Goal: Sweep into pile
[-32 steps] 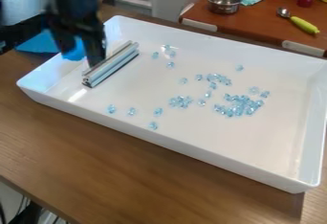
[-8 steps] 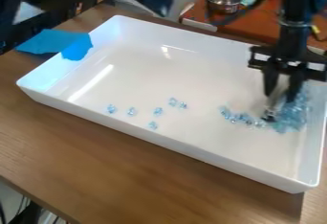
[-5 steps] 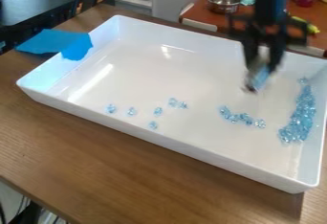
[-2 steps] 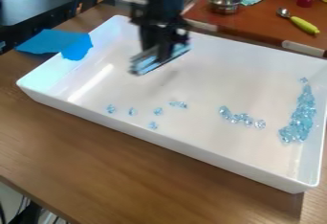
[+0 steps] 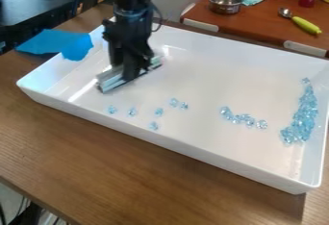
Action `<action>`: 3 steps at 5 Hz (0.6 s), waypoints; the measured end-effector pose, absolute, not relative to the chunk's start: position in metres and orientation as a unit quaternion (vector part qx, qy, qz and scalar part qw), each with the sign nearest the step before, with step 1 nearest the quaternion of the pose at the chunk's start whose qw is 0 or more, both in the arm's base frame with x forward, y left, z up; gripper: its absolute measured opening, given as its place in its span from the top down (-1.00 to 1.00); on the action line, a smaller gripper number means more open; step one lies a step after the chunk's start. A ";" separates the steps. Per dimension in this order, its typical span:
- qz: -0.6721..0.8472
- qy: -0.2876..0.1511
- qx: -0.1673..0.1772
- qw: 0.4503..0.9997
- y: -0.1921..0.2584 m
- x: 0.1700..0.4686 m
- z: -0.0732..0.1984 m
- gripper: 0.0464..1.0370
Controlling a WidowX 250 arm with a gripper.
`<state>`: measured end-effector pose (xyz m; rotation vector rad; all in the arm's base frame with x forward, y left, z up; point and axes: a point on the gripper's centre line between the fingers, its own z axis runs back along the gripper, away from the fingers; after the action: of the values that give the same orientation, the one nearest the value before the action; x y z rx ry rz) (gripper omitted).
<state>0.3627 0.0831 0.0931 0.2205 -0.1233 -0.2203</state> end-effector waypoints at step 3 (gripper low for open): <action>-0.111 -0.037 0.050 0.992 0.081 0.321 0.105 0.36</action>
<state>0.3210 0.0810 0.1049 0.1004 -0.0744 -0.2224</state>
